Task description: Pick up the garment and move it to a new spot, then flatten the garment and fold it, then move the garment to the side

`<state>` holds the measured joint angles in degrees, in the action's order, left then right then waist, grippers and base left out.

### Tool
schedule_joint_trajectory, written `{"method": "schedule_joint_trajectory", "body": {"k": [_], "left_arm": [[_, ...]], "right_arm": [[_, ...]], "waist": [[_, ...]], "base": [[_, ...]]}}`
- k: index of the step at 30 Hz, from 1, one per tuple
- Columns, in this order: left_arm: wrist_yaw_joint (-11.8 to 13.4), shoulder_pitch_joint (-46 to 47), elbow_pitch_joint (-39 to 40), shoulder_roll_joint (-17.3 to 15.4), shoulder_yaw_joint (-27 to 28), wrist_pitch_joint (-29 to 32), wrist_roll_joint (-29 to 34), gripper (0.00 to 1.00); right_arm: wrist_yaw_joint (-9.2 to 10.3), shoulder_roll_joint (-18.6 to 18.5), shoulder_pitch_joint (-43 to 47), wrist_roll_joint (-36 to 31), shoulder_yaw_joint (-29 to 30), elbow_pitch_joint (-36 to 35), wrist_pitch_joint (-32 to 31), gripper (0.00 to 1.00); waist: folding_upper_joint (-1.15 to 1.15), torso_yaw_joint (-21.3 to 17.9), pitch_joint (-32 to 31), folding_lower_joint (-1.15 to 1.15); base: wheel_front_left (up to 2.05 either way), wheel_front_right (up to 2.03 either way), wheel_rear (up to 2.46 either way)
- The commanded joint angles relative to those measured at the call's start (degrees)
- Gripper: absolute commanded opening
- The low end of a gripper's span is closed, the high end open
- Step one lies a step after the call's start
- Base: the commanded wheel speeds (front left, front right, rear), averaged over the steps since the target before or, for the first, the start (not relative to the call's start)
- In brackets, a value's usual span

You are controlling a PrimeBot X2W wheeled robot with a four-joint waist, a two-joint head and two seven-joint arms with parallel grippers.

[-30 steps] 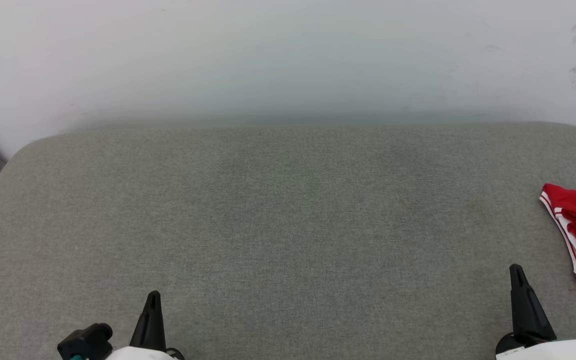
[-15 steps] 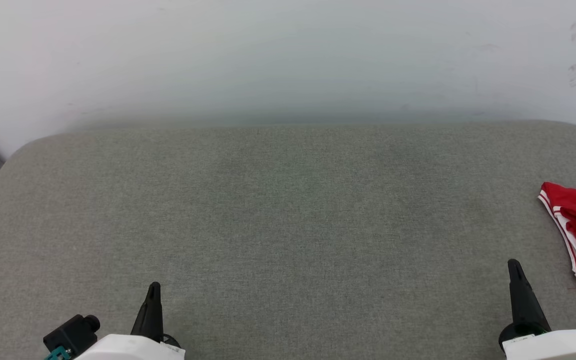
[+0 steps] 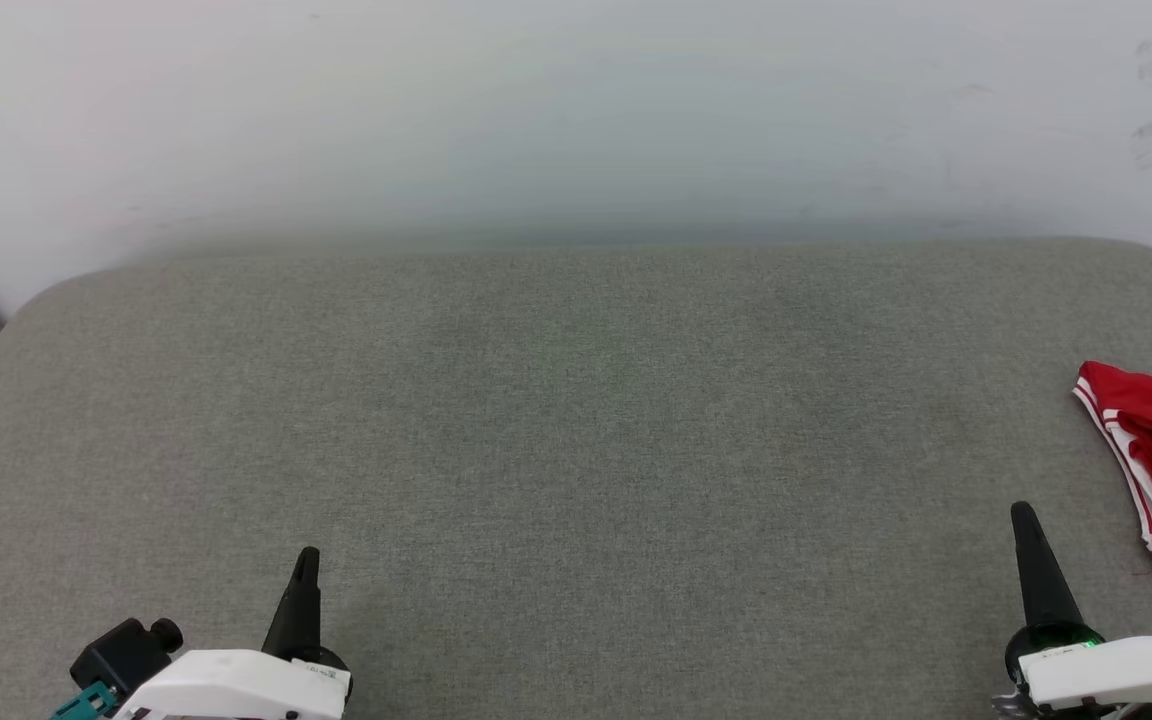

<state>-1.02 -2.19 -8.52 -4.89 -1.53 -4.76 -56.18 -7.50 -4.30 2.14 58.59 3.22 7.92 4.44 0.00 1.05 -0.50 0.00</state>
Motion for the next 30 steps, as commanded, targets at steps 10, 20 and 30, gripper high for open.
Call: {"method": "schedule_joint_trajectory", "body": {"k": [10,20,30], "left_arm": [[-1.5,2.5,-0.7,-0.4,1.1,1.7,-8.1,0.0],[-2.6,3.8,-1.7,-0.3,2.0,3.2,-14.3,0.0],[-3.6,5.0,-2.5,-0.3,2.8,4.6,-20.0,0.0]], "right_arm": [[0.0,-0.5,-2.8,7.5,0.2,0.9,-1.8,0.0],[0.01,-0.5,-4.0,13.3,0.4,1.9,-3.3,0.0],[0.01,-0.4,-5.2,18.5,0.6,2.9,-4.7,0.0]], "waist": [[0.0,-0.2,0.1,0.0],[0.0,-0.3,0.2,0.0],[0.0,-0.5,0.3,0.0]], "base": [[0.0,0.0,0.0],[0.0,0.0,0.0],[0.0,0.0,0.0]]}}
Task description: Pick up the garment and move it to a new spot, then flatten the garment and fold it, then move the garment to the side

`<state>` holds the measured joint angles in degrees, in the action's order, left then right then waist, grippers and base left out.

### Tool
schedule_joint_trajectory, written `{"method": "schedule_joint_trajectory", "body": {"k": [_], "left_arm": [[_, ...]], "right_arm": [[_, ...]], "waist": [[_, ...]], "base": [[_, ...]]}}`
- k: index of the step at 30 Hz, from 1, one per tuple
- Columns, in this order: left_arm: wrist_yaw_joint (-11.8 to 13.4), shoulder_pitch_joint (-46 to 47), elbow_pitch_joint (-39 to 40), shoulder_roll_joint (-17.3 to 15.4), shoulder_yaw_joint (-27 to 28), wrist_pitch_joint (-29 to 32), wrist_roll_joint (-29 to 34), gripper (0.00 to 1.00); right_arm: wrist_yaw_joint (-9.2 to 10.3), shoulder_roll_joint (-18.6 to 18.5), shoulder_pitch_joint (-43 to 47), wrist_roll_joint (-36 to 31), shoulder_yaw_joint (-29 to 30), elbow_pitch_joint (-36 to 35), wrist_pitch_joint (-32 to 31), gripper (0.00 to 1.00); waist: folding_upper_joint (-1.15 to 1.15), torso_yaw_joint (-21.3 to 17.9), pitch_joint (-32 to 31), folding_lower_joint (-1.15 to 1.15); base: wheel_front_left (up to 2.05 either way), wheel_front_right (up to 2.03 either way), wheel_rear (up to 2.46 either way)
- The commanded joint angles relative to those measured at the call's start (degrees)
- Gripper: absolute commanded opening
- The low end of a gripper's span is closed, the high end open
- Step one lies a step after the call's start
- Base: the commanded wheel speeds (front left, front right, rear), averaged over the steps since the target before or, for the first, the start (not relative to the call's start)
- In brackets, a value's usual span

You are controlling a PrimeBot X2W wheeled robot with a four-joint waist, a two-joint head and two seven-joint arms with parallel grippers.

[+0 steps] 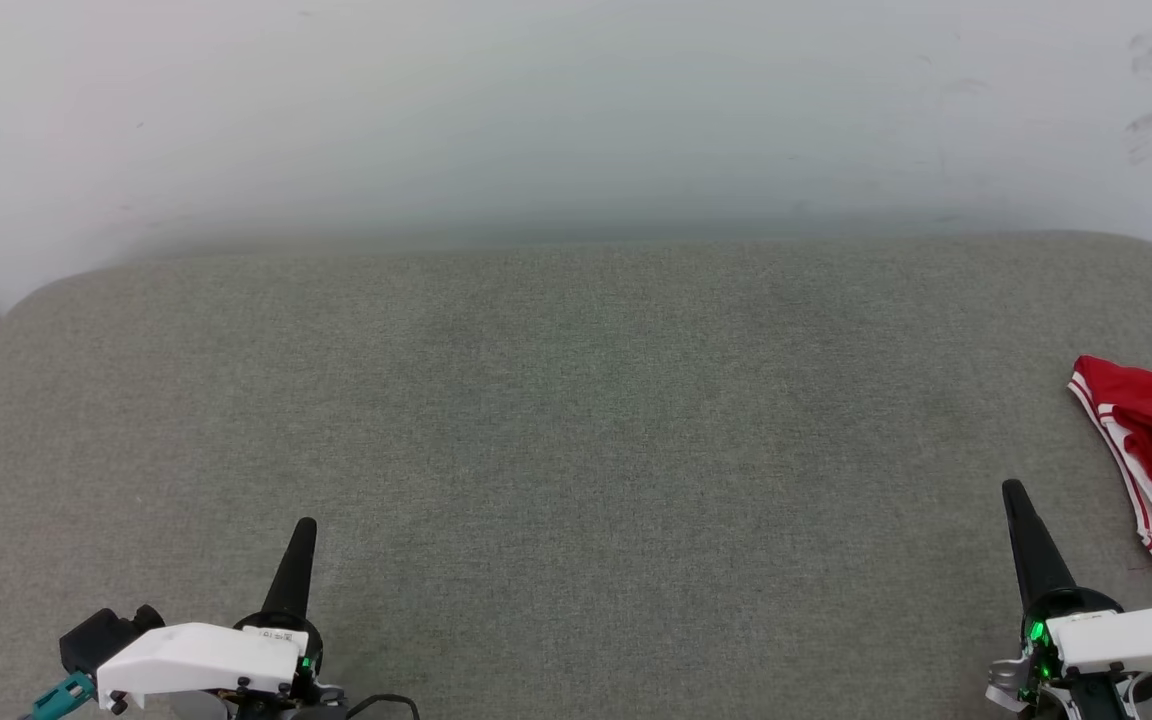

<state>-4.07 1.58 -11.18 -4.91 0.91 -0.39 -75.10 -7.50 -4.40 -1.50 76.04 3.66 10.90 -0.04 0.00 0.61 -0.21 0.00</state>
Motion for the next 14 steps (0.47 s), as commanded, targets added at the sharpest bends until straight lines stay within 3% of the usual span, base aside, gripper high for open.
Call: {"method": "schedule_joint_trajectory", "body": {"k": [1,14], "left_arm": [[-0.6,1.3,0.0,-0.2,0.5,0.4,-1.6,0.0],[-1.7,2.7,-1.0,-0.1,1.5,2.2,-8.2,0.0]], "right_arm": [[0.01,-0.3,-1.6,1.6,0.1,0.0,-0.4,0.0],[0.01,-0.2,-2.8,7.7,0.4,1.2,-2.1,0.0]], "waist": [[0.0,0.0,0.0,0.0],[0.0,-0.2,0.1,0.0]], "base": [[0.0,0.0,0.0],[0.0,0.0,0.0]]}}
